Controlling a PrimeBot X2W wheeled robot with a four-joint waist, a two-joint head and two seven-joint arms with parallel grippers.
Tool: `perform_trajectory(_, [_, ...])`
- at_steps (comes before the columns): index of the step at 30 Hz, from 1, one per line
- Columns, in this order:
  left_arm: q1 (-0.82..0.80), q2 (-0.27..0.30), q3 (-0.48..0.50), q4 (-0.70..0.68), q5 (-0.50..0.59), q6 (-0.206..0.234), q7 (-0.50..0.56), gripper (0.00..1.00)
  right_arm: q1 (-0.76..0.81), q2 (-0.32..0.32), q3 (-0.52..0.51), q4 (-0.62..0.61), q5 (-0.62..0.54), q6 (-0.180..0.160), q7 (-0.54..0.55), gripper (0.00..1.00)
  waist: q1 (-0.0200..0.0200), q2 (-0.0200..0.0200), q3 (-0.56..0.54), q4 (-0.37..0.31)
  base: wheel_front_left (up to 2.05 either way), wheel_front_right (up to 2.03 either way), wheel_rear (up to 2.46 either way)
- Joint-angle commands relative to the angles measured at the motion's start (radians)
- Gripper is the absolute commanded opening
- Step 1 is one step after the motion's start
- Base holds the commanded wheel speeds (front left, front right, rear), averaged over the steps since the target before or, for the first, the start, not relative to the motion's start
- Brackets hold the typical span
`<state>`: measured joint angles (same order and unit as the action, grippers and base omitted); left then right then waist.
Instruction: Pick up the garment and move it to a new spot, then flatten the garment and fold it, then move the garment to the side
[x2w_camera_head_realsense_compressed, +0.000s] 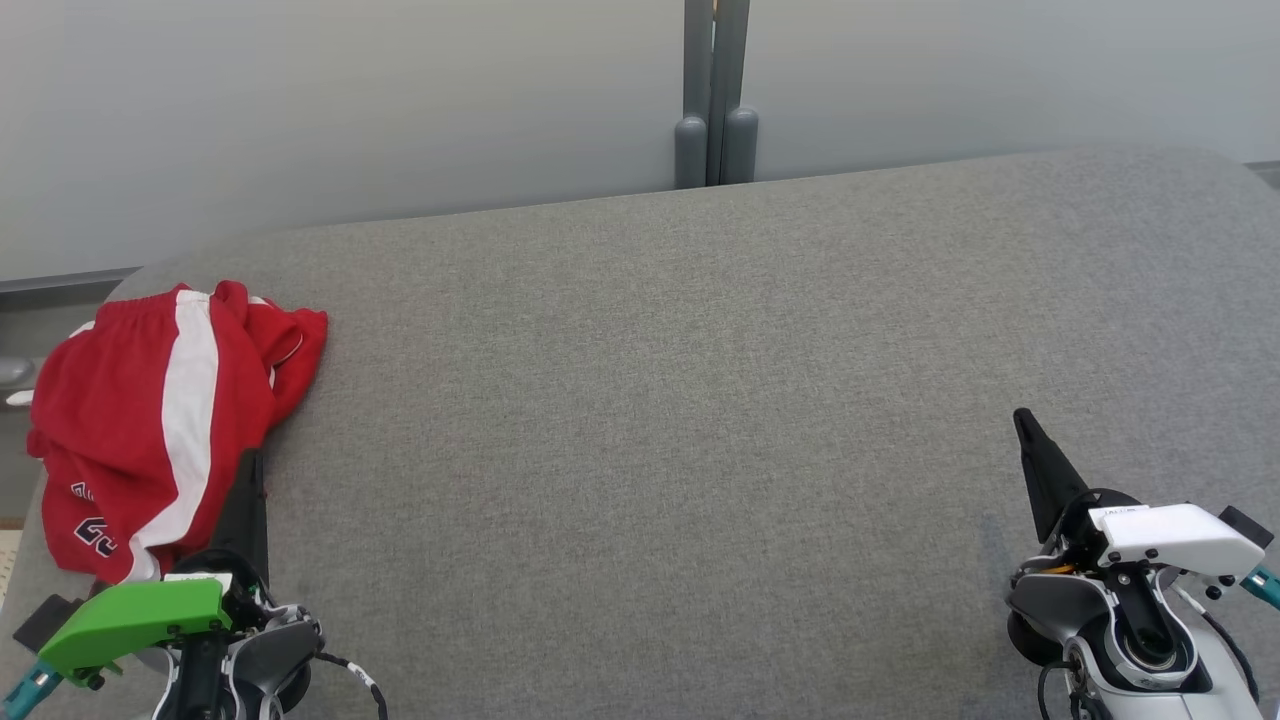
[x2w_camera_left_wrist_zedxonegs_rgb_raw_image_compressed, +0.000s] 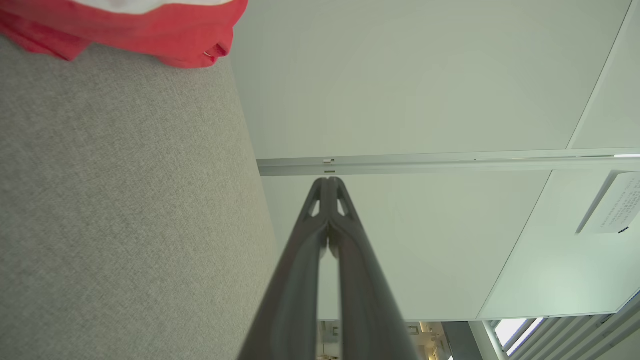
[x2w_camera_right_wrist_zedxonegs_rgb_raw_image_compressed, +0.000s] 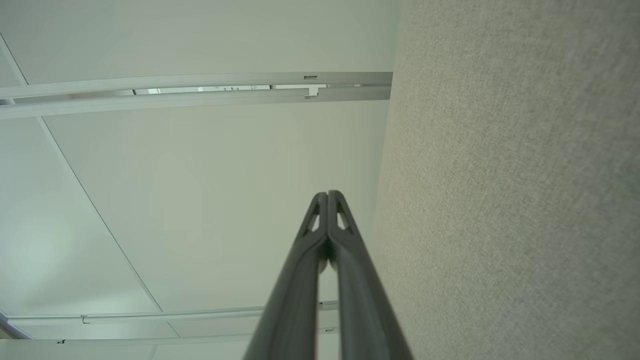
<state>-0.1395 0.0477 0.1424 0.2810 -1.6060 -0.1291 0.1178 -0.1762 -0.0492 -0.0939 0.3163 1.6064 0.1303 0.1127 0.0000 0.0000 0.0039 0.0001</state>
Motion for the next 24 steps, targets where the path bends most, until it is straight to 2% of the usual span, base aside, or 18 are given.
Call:
perform_trajectory(1, [-0.015,0.008,0.003,-0.003,0.006,-0.006,0.003,0.00,-0.011,-0.002,-0.002,-0.005,0.004,0.001,-0.001,0.00,0.0000,0.0000,0.000,0.000,0.00,0.00,0.00])
perform_trajectory(24, [-0.015,0.008,0.003,-0.003,0.006,-0.006,0.003,0.00,-0.011,-0.002,-0.002,-0.005,0.004,0.001,-0.001,0.00,0.0000,0.0000,0.000,0.000,0.00,0.00,0.00])
